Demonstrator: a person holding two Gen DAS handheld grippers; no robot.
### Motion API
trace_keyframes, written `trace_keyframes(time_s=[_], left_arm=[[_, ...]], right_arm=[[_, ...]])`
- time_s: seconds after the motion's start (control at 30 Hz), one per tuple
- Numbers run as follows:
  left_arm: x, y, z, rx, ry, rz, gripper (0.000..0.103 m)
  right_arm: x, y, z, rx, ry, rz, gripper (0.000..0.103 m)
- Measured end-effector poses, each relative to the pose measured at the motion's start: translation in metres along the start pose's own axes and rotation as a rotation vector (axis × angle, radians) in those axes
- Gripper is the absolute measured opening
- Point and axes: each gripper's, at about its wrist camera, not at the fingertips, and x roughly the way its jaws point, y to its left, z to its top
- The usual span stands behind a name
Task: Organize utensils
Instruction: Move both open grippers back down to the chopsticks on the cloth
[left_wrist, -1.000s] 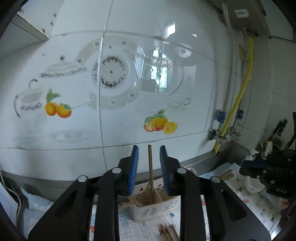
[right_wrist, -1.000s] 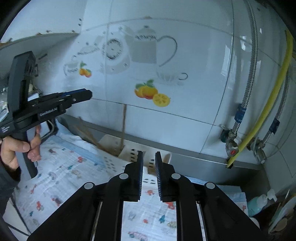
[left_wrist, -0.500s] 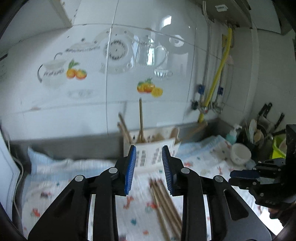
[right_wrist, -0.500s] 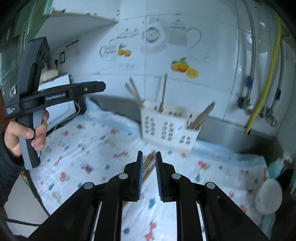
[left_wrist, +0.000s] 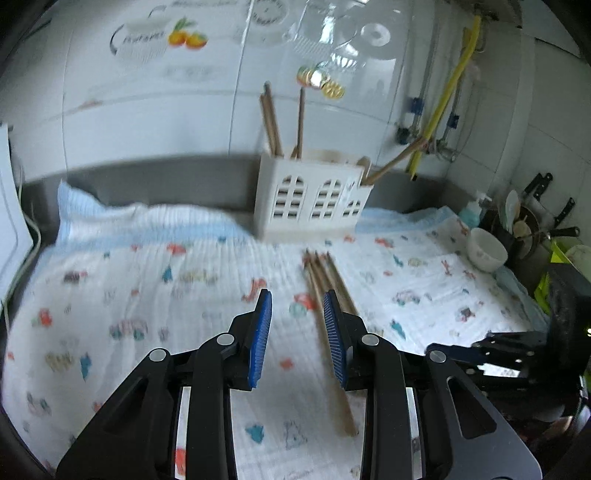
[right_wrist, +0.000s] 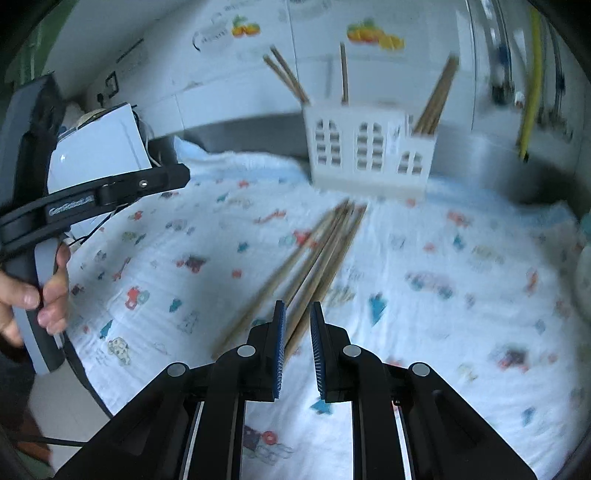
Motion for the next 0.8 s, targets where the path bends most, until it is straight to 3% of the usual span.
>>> trace_keyframes(time_s=[0.47, 0.8], left_arm=[[0.018, 0.014, -0.036, -0.040, 0.069, -0.010, 0.030], [0.024, 0.013, -0.047, -0.052, 0.093, -0.026, 0.029]], right_arm=[[0.048, -0.004, -0.014, 0.109, 0.068, -0.060, 0.008], [0.057, 0.003, -0.011, 0.132, 0.077, -0.098, 0.008]])
